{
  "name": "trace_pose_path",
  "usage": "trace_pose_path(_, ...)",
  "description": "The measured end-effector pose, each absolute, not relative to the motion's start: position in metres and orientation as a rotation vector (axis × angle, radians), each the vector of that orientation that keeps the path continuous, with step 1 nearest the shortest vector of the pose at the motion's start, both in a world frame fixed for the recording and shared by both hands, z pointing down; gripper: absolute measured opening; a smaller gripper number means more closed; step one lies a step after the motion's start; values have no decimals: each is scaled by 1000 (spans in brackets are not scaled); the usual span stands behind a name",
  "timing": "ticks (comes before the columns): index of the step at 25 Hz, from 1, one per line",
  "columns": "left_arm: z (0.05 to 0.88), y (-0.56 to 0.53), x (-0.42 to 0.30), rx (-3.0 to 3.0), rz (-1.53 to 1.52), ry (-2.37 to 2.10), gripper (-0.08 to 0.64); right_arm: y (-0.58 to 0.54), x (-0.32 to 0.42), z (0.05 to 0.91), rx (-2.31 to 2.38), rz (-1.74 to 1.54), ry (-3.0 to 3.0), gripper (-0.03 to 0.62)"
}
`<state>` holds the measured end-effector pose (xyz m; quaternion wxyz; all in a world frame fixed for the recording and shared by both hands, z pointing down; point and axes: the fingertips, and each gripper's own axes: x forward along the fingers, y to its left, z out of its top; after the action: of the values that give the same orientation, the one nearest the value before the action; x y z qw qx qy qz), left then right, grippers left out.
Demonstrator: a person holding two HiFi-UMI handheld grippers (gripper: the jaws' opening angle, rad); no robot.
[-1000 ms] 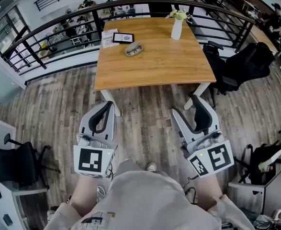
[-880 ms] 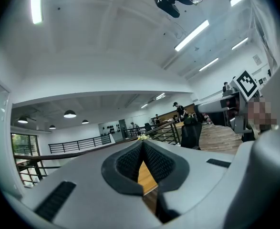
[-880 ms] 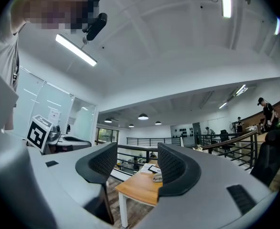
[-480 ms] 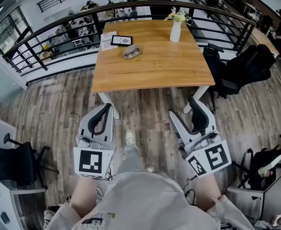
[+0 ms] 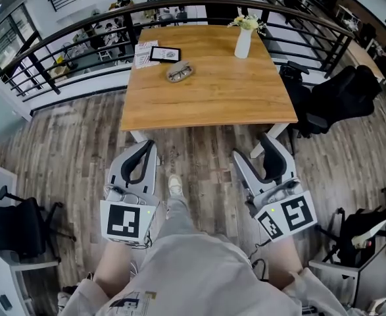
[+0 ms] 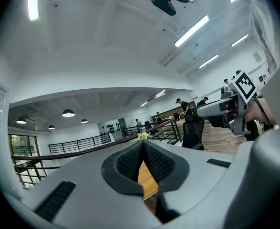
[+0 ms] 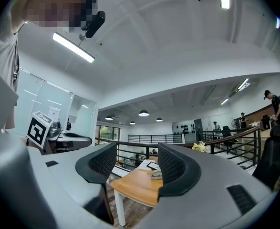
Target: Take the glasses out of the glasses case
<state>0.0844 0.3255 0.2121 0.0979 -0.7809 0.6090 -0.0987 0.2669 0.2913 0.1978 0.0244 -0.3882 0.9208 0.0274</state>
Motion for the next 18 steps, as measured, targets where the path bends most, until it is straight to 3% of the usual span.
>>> trace_pose_path(8,230,247,44,-2338,-291,1821,15,216,224,220,-1188,80,2926,290)
trace_pose_path(18,235,75,-48,-2410,-305,1825,15,43,131,226,-1234,26,2987,290)
